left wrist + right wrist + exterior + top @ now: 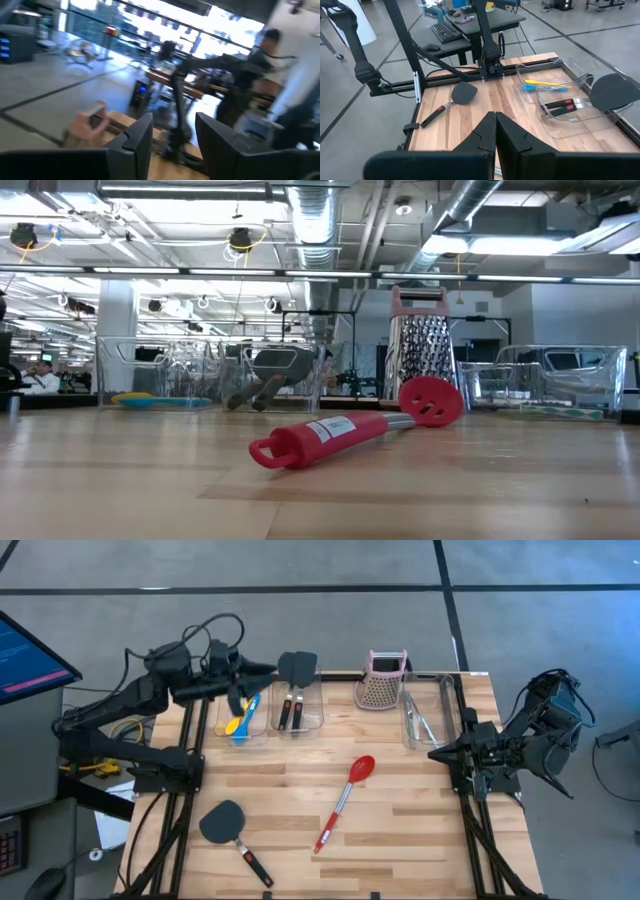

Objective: Pick & Place Kitchen Items
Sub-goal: Put the red serving spoon into the left transparent bin

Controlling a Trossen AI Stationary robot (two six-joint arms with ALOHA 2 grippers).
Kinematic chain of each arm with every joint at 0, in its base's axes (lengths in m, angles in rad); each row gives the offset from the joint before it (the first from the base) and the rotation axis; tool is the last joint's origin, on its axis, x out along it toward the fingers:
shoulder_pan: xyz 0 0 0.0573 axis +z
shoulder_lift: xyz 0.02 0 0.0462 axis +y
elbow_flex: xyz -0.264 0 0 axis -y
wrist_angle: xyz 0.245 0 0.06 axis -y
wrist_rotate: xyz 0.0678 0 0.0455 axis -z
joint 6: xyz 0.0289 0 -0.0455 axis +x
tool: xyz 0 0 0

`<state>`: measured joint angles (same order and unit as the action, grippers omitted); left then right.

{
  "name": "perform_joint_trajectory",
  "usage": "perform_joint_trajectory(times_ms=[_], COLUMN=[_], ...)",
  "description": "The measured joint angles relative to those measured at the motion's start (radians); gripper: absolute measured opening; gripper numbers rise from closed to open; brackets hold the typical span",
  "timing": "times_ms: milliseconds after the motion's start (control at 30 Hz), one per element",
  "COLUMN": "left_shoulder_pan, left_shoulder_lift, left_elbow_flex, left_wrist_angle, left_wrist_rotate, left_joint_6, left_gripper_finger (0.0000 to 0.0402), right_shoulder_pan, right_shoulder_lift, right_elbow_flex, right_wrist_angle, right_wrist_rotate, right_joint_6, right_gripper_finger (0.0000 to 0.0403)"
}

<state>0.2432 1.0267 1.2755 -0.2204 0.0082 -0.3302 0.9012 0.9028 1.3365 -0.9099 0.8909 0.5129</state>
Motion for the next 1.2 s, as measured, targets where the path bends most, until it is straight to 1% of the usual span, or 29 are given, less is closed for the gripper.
perform_joint_trajectory(times_ms=[267, 433, 567, 667, 733, 833, 900, 967, 1100, 1200], left_shoulder_pan=[-0.177, -0.276, -0.327, -0.349, -0.359, -0.363, -0.372, -0.384, -0.411, -0.428], left_shoulder_lift=[0.013, 0.027, 0.042, 0.061, 0.071, 0.094, 0.112, 0.126, 0.157, 0.17], left_elbow_flex=[0.001, 0.0, 0.001, 0.001, 0.0, 0.001, 0.0, 0.0, 0.0, 0.0], left_wrist_angle=[-0.002, -0.002, -0.002, 0.005, -0.005, -0.001, 0.004, 0.003, 0.002, 0.004], left_wrist_rotate=[0.0, 0.001, 0.001, 0.001, 0.0, 0.0, 0.0, 0.0, 0.001, 0.0], left_joint_6=[-0.023, 0.022, 0.065, 0.069, 0.068, 0.064, 0.057, 0.045, 0.038, 0.038], left_gripper_finger=[0.0127, 0.0127, 0.0127, 0.0127, 0.0127, 0.0127, 0.0127, 0.0127, 0.0127, 0.0127], right_shoulder_pan=[0.0, -0.002, -0.053, -0.119, -0.174, -0.275, -0.34, -0.4, -0.519, -0.607], right_shoulder_lift=[0.025, 0.078, 0.137, 0.175, 0.19, 0.213, 0.223, 0.228, 0.234, 0.255], right_elbow_flex=[0.0, 0.0, 0.0, 0.0, 0.0, 0.0, 0.0, 0.0, 0.0, 0.0], right_wrist_angle=[0.06, 0.067, 0.067, 0.065, 0.064, 0.055, 0.044, 0.019, -0.066, -0.108], right_wrist_rotate=[0.001, 0.001, 0.0, -0.015, -0.097, -0.305, -0.423, -0.507, -0.658, -0.746], right_joint_6=[0.001, 0.0, -0.021, 0.051, 0.088, 0.098, 0.092, 0.059, -0.06, -0.152], right_gripper_finger=[0.0, 0.0, 0.0, 0.0, 0.0, 0.0, 0.0, 0.0, 0.0, 0.0])
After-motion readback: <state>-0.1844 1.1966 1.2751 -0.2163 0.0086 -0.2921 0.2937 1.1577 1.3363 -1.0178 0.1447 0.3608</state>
